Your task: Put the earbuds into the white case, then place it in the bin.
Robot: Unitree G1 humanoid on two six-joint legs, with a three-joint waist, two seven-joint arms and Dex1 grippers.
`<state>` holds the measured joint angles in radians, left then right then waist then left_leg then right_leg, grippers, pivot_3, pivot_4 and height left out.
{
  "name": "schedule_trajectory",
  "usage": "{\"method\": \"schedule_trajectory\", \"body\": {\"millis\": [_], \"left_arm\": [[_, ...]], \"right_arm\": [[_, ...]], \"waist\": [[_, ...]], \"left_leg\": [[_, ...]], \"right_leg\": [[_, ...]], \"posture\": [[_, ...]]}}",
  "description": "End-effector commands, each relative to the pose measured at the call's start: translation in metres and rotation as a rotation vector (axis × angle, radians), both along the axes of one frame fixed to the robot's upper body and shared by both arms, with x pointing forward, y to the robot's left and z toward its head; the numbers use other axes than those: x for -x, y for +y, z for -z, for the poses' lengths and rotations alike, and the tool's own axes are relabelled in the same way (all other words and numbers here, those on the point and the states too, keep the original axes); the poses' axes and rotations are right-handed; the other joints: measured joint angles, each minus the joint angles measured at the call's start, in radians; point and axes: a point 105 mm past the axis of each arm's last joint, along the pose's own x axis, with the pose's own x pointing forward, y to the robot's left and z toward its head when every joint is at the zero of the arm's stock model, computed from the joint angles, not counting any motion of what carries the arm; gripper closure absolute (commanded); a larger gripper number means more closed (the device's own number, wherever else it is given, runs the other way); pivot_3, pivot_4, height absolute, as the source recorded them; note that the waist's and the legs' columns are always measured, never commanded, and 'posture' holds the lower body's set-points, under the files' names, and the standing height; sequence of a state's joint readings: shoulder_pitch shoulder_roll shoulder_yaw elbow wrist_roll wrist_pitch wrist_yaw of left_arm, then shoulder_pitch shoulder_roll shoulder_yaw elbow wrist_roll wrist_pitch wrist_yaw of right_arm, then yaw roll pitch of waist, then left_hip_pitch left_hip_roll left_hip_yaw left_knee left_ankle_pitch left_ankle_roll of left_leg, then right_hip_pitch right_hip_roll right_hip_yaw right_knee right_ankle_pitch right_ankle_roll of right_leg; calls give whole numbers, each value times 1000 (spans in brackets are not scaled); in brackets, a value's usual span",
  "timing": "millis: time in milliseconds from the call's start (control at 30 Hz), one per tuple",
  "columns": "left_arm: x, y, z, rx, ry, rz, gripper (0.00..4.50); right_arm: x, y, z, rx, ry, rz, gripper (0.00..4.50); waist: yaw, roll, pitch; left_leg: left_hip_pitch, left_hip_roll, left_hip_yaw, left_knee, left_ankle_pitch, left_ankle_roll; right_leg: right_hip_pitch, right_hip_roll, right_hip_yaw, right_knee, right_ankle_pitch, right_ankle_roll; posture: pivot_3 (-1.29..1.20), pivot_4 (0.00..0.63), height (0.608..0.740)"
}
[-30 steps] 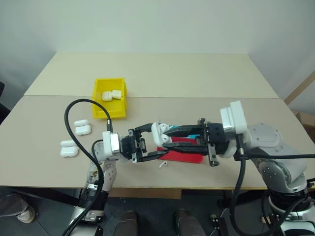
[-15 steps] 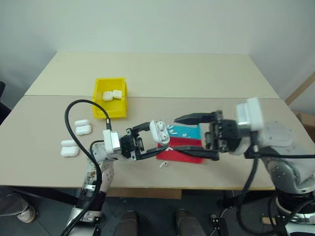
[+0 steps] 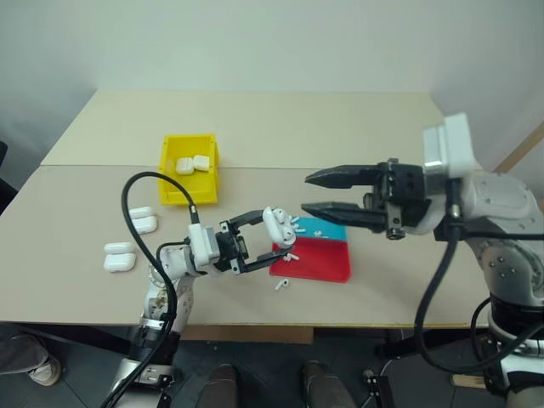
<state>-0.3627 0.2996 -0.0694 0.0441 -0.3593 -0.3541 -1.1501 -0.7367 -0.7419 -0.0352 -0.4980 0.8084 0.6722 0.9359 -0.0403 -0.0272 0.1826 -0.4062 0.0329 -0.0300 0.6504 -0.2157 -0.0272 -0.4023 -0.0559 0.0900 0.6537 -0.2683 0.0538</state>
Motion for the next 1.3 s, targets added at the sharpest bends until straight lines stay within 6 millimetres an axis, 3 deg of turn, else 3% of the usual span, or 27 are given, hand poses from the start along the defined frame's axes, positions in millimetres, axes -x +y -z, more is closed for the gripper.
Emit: {"method": "schedule_trajectory", "body": {"millis": [33, 100, 400, 633, 1200, 1300], "left_arm": [[-4, -7, -11, -44, -37, 9, 1732], [-6, -9, -13, -70, -42, 13, 1732], [-13, -16, -17, -184, -82, 44, 1732], [-11, -15, -17, -180, -91, 38, 1732], [-8, -7, -23, -47, -102, 41, 1732], [-9, -6, -24, -36, -98, 36, 1732]], "right_arm": [[1, 10, -8, 98, -16, 7, 4013], [-1, 16, -8, 167, -25, 8, 4460], [-9, 39, 11, 468, -140, 18, 4460], [-14, 41, 28, 575, -193, 17, 4460], [-23, 22, 31, 610, -217, 80, 4460], [-18, 24, 19, 536, -220, 66, 4460]], "waist": [[0, 0, 0], [0, 0, 0], [-1, 0, 0], [0, 0, 0], [0, 0, 0], [0, 0, 0]], "left_leg": [[0, 0, 0, 0, 0, 0], [0, 0, 0, 0, 0, 0], [-1, 0, 0, 0, 0, 0], [-1, 0, 0, 0, 0, 0], [-1, 0, 0, 0, 0, 0], [-1, 0, 0, 0, 0, 0]], "right_leg": [[0, 0, 0, 0, 0, 0], [0, 0, 0, 0, 0, 0], [-2, 0, 0, 0, 0, 0], [-2, 0, 0, 1, 0, 0], [-2, 0, 0, 1, 0, 0], [-2, 0, 0, 1, 0, 0]], "posture": [[0, 150, 740], [0, 150, 740], [0, 150, 740], [0, 150, 740], [0, 150, 740], [0, 150, 740]]}}
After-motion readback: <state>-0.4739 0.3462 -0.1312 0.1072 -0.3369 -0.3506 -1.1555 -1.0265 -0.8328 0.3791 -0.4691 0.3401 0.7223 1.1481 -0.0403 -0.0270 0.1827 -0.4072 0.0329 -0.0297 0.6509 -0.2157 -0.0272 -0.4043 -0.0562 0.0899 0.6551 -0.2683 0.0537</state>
